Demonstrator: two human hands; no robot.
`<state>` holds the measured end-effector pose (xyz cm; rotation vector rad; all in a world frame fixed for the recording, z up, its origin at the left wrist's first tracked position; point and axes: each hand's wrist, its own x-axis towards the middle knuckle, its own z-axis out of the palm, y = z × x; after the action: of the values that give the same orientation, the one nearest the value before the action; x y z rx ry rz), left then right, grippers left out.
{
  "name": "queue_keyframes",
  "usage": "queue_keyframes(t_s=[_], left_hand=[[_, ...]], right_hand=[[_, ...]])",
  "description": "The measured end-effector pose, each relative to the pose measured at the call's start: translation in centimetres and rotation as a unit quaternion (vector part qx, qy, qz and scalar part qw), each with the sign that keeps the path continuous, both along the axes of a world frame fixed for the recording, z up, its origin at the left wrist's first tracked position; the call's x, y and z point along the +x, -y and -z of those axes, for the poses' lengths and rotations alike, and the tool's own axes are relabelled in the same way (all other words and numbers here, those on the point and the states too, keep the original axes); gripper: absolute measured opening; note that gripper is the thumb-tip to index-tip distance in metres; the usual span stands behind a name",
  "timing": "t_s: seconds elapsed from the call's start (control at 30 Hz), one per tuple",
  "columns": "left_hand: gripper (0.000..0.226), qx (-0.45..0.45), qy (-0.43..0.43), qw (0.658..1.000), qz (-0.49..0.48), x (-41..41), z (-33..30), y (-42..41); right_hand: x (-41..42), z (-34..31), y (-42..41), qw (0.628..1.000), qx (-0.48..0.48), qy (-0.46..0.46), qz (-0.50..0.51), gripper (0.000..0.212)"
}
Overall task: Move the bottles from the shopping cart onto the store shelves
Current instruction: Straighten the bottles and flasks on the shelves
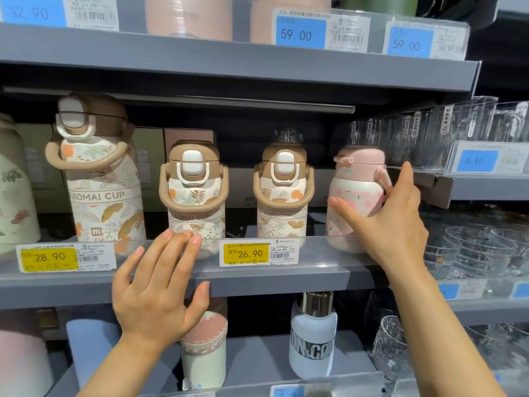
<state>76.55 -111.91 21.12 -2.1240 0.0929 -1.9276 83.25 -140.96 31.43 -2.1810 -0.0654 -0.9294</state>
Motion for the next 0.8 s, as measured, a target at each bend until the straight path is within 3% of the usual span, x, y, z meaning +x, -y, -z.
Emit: queue_keyframes(t_s=[0.17, 0.43, 0.7, 0.8], left_hand=[[0.053, 0.005, 0.004, 1.0, -0.005, -0.1, 0.0, 0.0], [0.052, 0.0, -0.008, 1.0, -0.002, -0.3, -0.2, 0.1], [0.052, -0.006, -0.014, 1.0, 0.004, -0.3, -0.1, 0.1], [0.052, -0.006, -0.013, 1.0, 0.003, -0.3, -0.1, 0.2]], right_hand=[[-0.1, -1.0, 1.5, 0.995, 0.008, -0.05, -0.089, 0.114], [-0.3, -0.2, -0.4, 0.999, -0.013, -0.039, -0.005, 0.121], [0.8, -2.3, 1.4, 0.964, 0.109, -0.081, -0.229, 0.118], [1.3, -2.5, 1.2, 0.958, 0.125, -0.082, -0.246, 0.115]])
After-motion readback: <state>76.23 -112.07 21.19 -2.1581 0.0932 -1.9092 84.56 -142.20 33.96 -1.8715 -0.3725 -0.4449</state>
